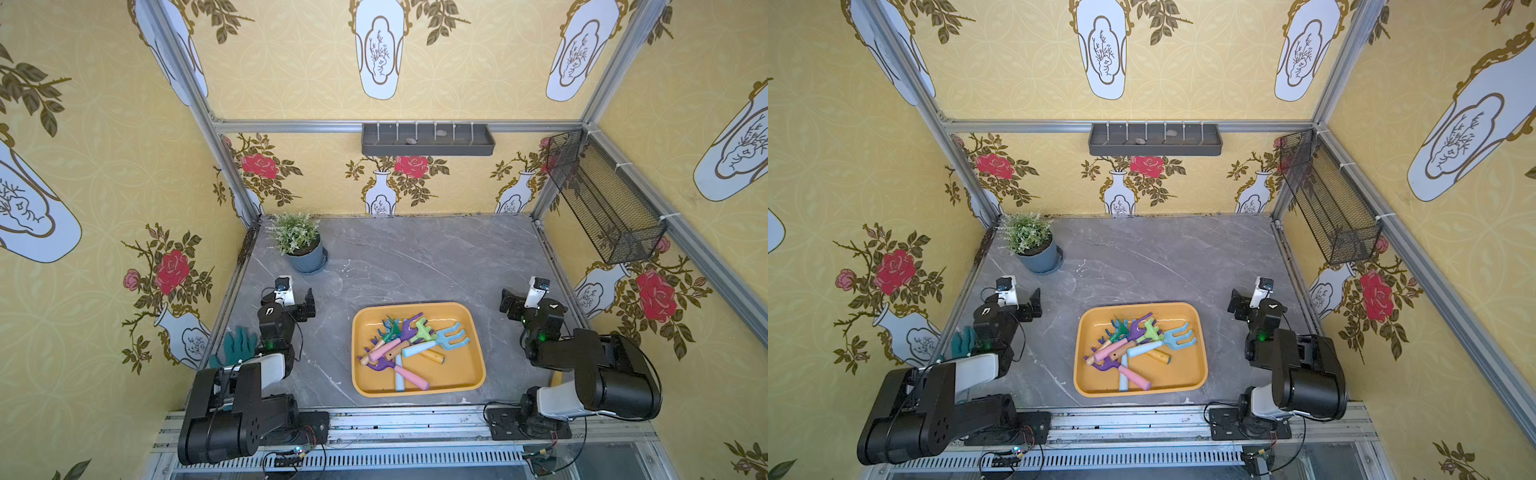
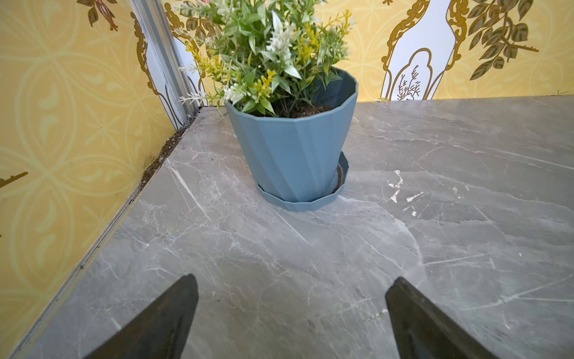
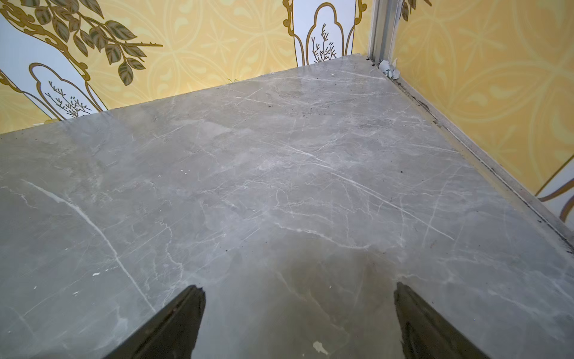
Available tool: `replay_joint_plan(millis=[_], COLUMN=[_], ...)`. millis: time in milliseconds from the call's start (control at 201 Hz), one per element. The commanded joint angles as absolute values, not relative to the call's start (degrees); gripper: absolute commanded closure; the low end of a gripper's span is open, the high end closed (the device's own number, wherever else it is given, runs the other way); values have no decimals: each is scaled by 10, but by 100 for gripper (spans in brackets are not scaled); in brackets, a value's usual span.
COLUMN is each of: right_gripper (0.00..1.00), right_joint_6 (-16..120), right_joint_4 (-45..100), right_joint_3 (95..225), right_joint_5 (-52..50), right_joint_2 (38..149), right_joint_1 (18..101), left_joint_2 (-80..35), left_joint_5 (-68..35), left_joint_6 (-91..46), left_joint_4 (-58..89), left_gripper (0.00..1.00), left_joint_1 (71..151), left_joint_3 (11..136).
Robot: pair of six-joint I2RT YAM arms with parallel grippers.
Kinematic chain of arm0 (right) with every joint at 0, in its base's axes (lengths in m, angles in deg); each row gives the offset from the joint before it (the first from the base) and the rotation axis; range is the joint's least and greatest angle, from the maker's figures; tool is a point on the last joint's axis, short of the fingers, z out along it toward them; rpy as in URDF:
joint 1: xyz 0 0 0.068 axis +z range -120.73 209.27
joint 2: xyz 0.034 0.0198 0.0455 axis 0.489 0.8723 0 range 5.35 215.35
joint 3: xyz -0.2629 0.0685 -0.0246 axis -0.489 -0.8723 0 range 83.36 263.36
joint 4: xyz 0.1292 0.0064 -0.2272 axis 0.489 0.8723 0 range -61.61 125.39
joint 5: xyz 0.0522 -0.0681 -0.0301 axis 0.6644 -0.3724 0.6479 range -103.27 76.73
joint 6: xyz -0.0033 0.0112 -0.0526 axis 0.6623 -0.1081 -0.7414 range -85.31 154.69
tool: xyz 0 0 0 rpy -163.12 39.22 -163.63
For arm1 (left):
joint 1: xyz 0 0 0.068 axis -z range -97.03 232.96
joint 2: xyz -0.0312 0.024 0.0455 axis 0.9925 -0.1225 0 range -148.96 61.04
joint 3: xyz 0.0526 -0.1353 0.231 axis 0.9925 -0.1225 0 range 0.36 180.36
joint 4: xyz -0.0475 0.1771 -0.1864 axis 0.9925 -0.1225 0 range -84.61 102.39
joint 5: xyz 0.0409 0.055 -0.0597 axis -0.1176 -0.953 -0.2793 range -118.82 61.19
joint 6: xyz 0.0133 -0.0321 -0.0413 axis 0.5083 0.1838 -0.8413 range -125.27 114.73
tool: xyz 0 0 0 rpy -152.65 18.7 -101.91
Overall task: Take the hand rake out of the storage box
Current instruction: Move the storage box to the center of the board.
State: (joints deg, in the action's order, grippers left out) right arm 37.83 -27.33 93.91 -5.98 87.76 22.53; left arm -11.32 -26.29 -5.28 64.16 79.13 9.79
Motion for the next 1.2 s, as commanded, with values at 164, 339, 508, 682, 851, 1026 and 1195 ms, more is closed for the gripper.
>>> replay_joint_plan(millis=[164, 339, 508, 682, 851, 1026, 1195], right_gripper=[3, 3, 3, 3, 2, 3, 3], right_joint_6=[378, 378, 378, 347, 396, 703, 668], right_joint_4=[-301, -301, -301, -242, -16, 121, 277], right_joint_3=[940, 940, 940, 953, 1053, 1082, 1165], right_joint_5=[-59, -59, -60, -89, -150, -84, -20], right_joint_2=[877, 877, 877, 826, 703, 630, 689], right_joint_1=[227, 226, 226, 269, 333, 308, 444], left_joint_2=[-113, -114, -113, -101, -7, 195, 320], left_joint_5=[-254, -257, -257, -288, -428, -624, -404], left_joint_6=[-47, -45, -46, -52, -5, -327, -470], left_joint_4=[654, 654, 652, 656, 606, 374, 127], left_gripper=[0, 0, 0, 0, 0, 0, 0], left_joint_1=[792, 791, 792, 798, 888, 940, 924], left_joint_3=[97, 98, 98, 94, 95, 134, 184])
